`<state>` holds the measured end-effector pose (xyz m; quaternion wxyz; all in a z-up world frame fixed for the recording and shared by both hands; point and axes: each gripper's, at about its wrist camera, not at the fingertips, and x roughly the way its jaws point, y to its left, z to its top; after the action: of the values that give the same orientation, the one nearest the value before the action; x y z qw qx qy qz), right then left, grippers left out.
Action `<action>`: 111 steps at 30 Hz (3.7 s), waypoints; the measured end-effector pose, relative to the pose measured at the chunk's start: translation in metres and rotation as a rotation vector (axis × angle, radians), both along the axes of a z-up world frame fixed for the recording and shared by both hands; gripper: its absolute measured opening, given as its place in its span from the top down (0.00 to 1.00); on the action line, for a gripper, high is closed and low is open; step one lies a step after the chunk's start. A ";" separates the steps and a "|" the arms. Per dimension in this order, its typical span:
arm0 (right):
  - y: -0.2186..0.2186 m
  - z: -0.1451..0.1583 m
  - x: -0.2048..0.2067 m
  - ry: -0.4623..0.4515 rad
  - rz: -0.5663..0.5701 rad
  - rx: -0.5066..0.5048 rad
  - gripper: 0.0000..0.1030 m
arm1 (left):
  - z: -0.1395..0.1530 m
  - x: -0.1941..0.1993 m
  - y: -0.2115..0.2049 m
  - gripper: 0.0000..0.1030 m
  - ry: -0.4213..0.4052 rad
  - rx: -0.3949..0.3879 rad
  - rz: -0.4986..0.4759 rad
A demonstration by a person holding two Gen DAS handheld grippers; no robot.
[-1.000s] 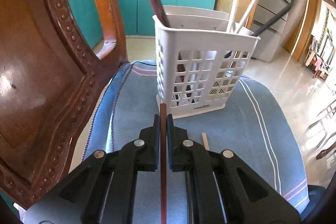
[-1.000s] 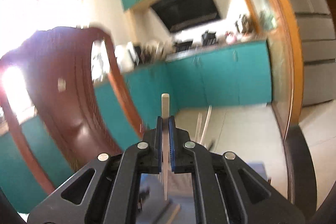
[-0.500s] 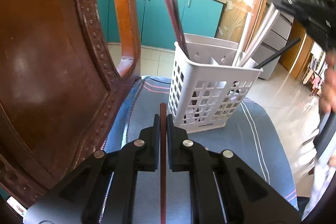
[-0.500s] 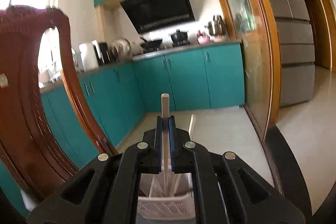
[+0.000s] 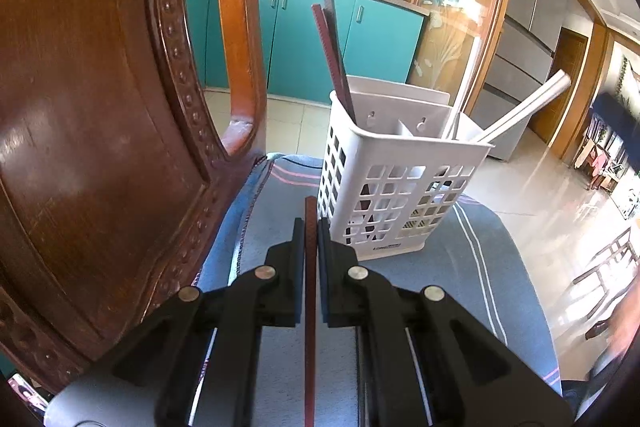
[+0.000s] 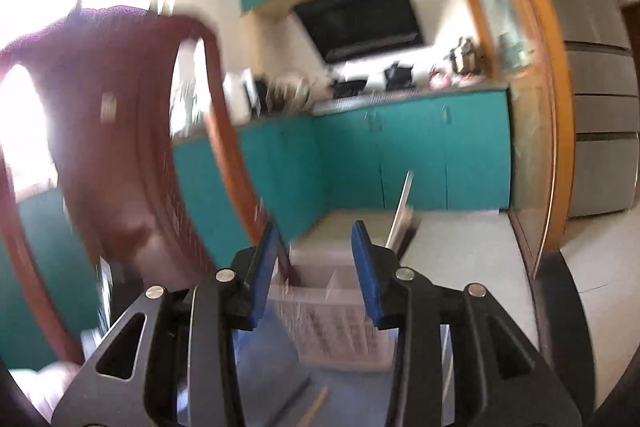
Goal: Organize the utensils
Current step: 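Lower the left tool's reddish-brown chopstick into the holder and open the left tool, then move both open tools back down to the remaining black and light wooden chopsticks, then grasp the black chopstick with the left tool while the right tool grasps the light wooden one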
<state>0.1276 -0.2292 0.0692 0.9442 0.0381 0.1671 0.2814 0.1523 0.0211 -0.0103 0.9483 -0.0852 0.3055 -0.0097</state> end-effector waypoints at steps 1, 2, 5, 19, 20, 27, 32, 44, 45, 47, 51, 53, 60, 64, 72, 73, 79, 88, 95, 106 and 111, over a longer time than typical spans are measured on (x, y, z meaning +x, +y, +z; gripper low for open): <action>0.007 -0.012 0.001 0.033 0.017 -0.032 0.63 | 0.001 -0.001 -0.001 0.93 -0.006 0.001 0.000; 0.016 -0.028 0.007 0.092 0.038 -0.078 0.63 | 0.002 -0.002 -0.002 0.93 -0.014 0.003 0.000; 0.038 -0.075 0.027 0.248 0.053 -0.201 0.63 | 0.010 -0.008 0.000 0.93 -0.047 -0.005 0.004; 0.046 -0.128 0.055 0.445 -0.037 -0.271 0.63 | 0.173 -0.060 0.007 0.93 -0.476 -0.084 0.020; 0.046 -0.128 0.056 0.446 -0.035 -0.273 0.63 | 0.184 -0.056 0.006 0.93 -0.498 -0.087 0.028; 0.046 -0.121 0.054 0.460 -0.024 -0.267 0.63 | 0.212 -0.017 -0.007 0.93 -0.501 -0.024 0.077; 0.046 -0.115 0.050 0.459 -0.005 -0.264 0.63 | 0.208 0.009 -0.021 0.93 -0.481 0.034 0.105; 0.044 -0.115 0.043 0.460 0.019 -0.287 0.63 | 0.151 0.075 -0.020 0.93 -0.261 -0.023 0.073; 0.044 -0.115 0.043 0.461 0.018 -0.289 0.63 | 0.147 0.077 -0.022 0.93 -0.250 -0.008 0.070; 0.043 -0.116 0.044 0.465 0.014 -0.288 0.62 | 0.144 0.077 -0.024 0.93 -0.244 0.003 0.071; 0.044 -0.117 0.044 0.467 0.016 -0.287 0.61 | 0.145 0.077 -0.025 0.88 -0.242 0.007 0.072; 0.046 -0.117 0.044 0.467 0.020 -0.289 0.61 | 0.146 0.070 -0.023 0.84 -0.245 0.017 0.070; 0.054 -0.132 0.046 0.519 0.015 -0.345 0.60 | 0.119 0.031 -0.035 0.71 -0.245 0.109 0.024; 0.062 -0.150 0.046 0.580 0.039 -0.369 0.60 | 0.076 0.012 -0.046 0.71 -0.190 0.201 0.007; 0.077 -0.158 0.037 0.558 0.068 -0.401 0.60 | -0.004 0.012 -0.019 0.71 0.004 0.129 0.007; 0.079 -0.159 0.036 0.551 0.068 -0.412 0.60 | -0.010 0.011 -0.016 0.71 0.016 0.124 0.006; 0.069 -0.158 0.037 0.554 0.044 -0.467 0.83 | -0.048 0.004 -0.012 0.69 0.082 0.085 0.003; 0.005 -0.155 0.062 0.666 -0.157 -0.339 0.90 | -0.059 0.004 -0.027 0.56 0.119 0.109 -0.035; -0.004 -0.144 0.062 0.632 -0.194 -0.223 0.88 | -0.066 0.011 -0.036 0.51 0.166 0.101 -0.053; -0.003 -0.151 0.071 0.647 -0.206 -0.239 0.64 | -0.080 0.013 -0.048 0.43 0.214 0.137 -0.074; -0.004 -0.152 0.070 0.657 -0.210 -0.235 0.61 | -0.087 0.015 -0.054 0.41 0.233 0.156 -0.086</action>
<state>0.1980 -0.2329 -0.0831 0.8618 0.0347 0.4877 0.1347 0.1671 -0.0333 -0.0968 0.9090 0.0012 0.4166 -0.0166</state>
